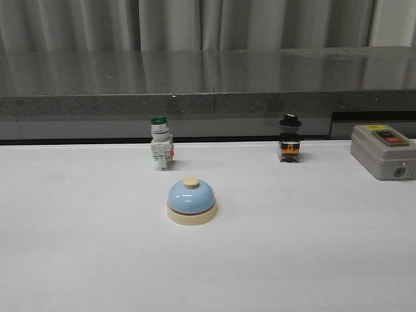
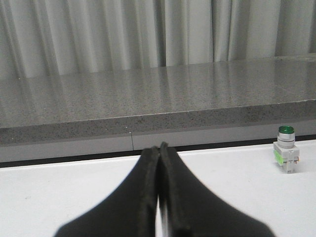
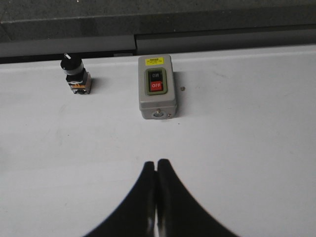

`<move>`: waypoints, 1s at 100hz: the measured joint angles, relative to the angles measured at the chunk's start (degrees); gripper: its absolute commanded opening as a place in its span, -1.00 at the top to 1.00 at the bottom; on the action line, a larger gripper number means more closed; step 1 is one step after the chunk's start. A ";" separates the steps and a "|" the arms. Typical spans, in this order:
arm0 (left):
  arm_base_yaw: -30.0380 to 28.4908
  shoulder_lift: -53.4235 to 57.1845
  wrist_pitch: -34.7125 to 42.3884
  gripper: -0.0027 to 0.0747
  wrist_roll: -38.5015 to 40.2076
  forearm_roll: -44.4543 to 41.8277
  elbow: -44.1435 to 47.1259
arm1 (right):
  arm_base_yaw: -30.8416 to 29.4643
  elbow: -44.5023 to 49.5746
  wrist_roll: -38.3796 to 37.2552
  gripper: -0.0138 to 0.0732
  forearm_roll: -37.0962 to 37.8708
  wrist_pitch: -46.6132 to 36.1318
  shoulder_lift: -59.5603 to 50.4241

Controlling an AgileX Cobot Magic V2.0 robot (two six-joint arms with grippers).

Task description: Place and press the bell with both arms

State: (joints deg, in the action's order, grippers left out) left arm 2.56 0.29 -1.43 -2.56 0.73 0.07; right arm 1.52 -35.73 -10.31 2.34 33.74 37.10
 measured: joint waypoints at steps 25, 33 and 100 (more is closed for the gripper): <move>0.00 0.00 0.00 0.98 0.00 0.00 0.00 | 0.00 3.17 0.00 0.84 0.00 -0.16 -6.74; 0.00 0.00 0.00 0.98 0.00 0.00 0.00 | 0.00 4.89 0.00 0.84 0.00 -0.16 -9.91; 0.00 0.00 0.00 0.98 0.00 0.00 0.00 | 0.00 22.86 0.00 0.84 0.00 -12.02 -34.70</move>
State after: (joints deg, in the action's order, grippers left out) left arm 2.56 0.29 -1.43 -2.56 0.73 0.07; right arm 1.52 -12.86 -10.31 2.34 21.72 2.39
